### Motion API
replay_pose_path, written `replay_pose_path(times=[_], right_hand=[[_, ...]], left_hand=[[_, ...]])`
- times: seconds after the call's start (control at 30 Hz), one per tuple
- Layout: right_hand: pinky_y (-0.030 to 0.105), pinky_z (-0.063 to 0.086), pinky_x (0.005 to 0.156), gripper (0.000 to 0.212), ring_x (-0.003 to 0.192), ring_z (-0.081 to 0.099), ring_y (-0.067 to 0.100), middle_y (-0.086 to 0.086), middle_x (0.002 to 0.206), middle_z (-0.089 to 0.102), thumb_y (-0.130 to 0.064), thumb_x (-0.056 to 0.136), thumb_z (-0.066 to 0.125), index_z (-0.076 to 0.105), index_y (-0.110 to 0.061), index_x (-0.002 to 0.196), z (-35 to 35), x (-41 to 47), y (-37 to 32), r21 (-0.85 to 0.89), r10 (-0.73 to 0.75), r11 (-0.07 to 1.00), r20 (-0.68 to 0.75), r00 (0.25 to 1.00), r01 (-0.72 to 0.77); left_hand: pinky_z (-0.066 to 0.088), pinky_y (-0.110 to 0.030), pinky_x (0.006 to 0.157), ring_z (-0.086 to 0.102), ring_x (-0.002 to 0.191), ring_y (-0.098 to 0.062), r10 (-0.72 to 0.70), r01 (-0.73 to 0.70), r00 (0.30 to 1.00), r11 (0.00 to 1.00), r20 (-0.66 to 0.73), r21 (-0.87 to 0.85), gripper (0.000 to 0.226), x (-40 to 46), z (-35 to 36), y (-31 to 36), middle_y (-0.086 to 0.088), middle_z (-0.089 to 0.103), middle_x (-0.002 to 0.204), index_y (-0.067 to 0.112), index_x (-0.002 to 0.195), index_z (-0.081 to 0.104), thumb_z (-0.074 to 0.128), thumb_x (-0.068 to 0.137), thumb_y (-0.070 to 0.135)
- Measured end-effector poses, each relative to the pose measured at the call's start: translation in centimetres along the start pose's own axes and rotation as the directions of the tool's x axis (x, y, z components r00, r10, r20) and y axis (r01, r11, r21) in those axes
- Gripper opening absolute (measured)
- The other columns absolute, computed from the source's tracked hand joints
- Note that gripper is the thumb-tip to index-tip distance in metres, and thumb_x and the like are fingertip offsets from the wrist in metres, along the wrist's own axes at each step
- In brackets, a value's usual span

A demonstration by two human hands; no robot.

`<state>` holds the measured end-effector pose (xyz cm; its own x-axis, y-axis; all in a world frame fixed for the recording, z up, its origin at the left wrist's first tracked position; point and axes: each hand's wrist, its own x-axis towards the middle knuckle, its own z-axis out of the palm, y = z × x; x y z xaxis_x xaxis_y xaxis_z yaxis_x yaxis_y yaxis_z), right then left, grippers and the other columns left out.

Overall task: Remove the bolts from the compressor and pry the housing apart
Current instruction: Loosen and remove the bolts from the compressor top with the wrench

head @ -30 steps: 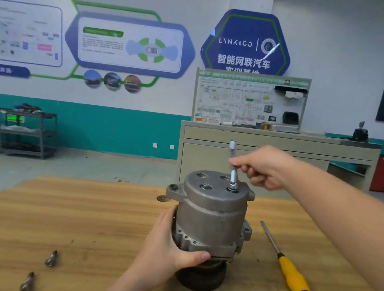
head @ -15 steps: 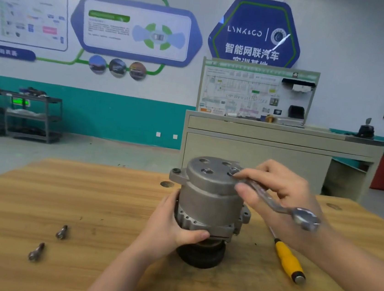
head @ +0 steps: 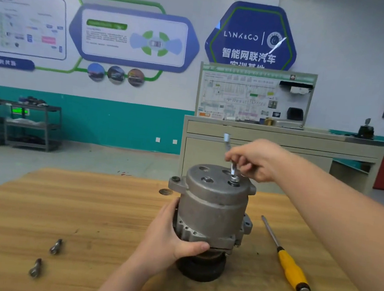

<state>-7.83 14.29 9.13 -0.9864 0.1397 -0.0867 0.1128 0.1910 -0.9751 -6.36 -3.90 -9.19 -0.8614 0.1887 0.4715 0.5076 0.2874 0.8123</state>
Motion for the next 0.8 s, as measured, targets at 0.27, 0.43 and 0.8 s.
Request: replay_pose_path(times=[0.27, 0.43, 0.8], right_hand=[[0.030, 0.043, 0.057, 0.035, 0.067, 0.052, 0.015, -0.006, 0.068, 0.052, -0.054, 0.078, 0.060, 0.053, -0.023, 0.062, 5.8, -7.4, 1.7, -0.831, -0.675, 0.160, 0.301, 0.673, 0.533], [0.017, 0.043, 0.062, 0.042, 0.074, 0.053, 0.006, -0.008, 0.075, 0.052, -0.069, 0.071, 0.052, 0.072, -0.035, 0.085, 1.0, -11.0, 6.5, -0.542, -0.796, 0.453, 0.111, 0.595, 0.708], [0.010, 0.033, 0.027, 0.024, 0.025, 0.045, 0.002, 0.001, 0.039, 0.049, -0.004, 0.096, 0.052, 0.053, 0.000, 0.073, -2.9, -2.6, 2.3, 0.547, 0.141, 0.830, -0.017, 0.990, -0.109]], left_hand=[[0.047, -0.042, 0.101, 0.055, 0.118, -0.006, 0.007, -0.007, 1.000, 0.999, -0.006, -0.035, 0.099, 0.0, -0.3, -0.1, 0.014, 0.060, 0.124, 0.033, 0.132, 0.048, 0.088, 0.046, 0.059], [0.044, -0.041, 0.106, 0.052, 0.122, -0.006, -0.015, 0.017, 1.000, 0.998, 0.020, -0.063, 0.105, -0.2, -0.2, 0.0, 0.013, 0.056, 0.130, 0.032, 0.137, 0.043, 0.089, 0.047, 0.059], [0.044, -0.034, 0.105, 0.051, 0.122, 0.000, -0.006, 0.008, 0.999, 0.998, 0.033, -0.069, 0.105, -0.1, -0.2, -0.1, 0.020, 0.055, 0.128, 0.038, 0.137, 0.040, 0.091, 0.047, 0.057]])
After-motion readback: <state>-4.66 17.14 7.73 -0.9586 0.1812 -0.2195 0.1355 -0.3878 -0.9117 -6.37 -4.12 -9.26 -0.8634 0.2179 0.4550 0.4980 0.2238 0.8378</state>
